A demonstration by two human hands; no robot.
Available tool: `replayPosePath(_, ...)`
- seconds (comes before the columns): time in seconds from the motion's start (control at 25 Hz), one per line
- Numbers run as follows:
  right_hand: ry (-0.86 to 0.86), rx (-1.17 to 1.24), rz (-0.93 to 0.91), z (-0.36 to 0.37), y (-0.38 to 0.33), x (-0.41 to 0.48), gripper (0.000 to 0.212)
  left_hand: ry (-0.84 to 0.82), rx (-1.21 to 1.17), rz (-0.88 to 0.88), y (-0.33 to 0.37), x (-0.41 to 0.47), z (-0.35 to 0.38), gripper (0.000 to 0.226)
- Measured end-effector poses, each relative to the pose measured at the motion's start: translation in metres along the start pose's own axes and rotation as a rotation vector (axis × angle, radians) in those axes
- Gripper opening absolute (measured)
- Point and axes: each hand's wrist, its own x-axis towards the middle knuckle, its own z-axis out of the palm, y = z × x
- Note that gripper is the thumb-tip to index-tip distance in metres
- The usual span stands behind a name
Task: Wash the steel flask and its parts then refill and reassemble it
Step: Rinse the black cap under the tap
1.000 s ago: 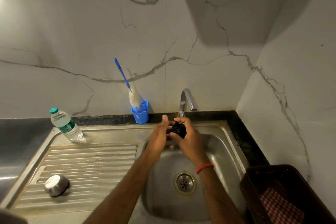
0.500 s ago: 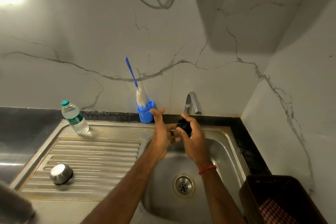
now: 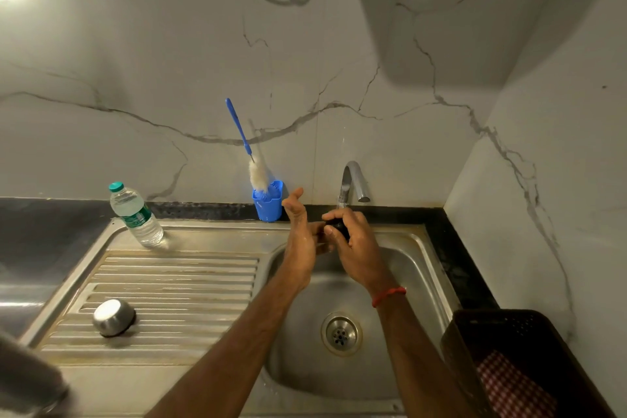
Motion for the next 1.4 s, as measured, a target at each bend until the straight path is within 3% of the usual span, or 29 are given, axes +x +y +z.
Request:
replayPosePath(0.24, 0.056, -0.120, -0.090, -0.011, -0.022, 0.006, 0.039, -0.059, 0.101, 0.089, 0.013, 0.007, -0.007, 0.074)
replayPosePath(0.4, 0.366, -0.131, -0.283, -0.029, -0.041, 0.014, 0.039, -0.137, 0.247, 0.095, 0.010, 0.006, -0.016, 0.071)
replayPosePath(0.44, 0.314, -0.164, -0.204, -0.031, -0.040, 0.015, 0.038, -0.142, 0.266, 0.088, 0.009, 0.005, -0.019, 0.074)
replayPosePath(0.52, 0.013, -0.269, 0.144, -0.024, -0.026, 0.006, 0.035, -0.140, 0.291, 0.088, 0.008, 0.002, -0.021, 0.073)
replayPosePath(0.56, -0.040, -0.266, 0.208, -0.021, -0.018, -0.002, 0.035, -0.143, 0.307, 0.097, 0.008, -0.001, -0.023, 0.070)
replayPosePath(0.76, 0.315, -0.197, -0.058, -0.032, -0.033, 0.002, 0.039, -0.120, 0.320, 0.100, 0.005, -0.006, -0.034, 0.065)
replayPosePath(0.92, 0.064, -0.372, 0.195, -0.015, -0.026, -0.011, 0.040, -0.109, 0.380, 0.114, 0.001, -0.007, -0.041, 0.068)
replayPosePath(1.12, 0.041, -0.232, 0.155, -0.006, -0.040, -0.006, 0.044, -0.092, 0.454, 0.113, -0.002, -0.011, -0.065, 0.067)
replayPosePath(1.4, -0.051, -0.064, 0.095, 0.028, -0.068, -0.002, 0.042, -0.013, 0.625, 0.119, 0.004, -0.025, -0.100, 0.022)
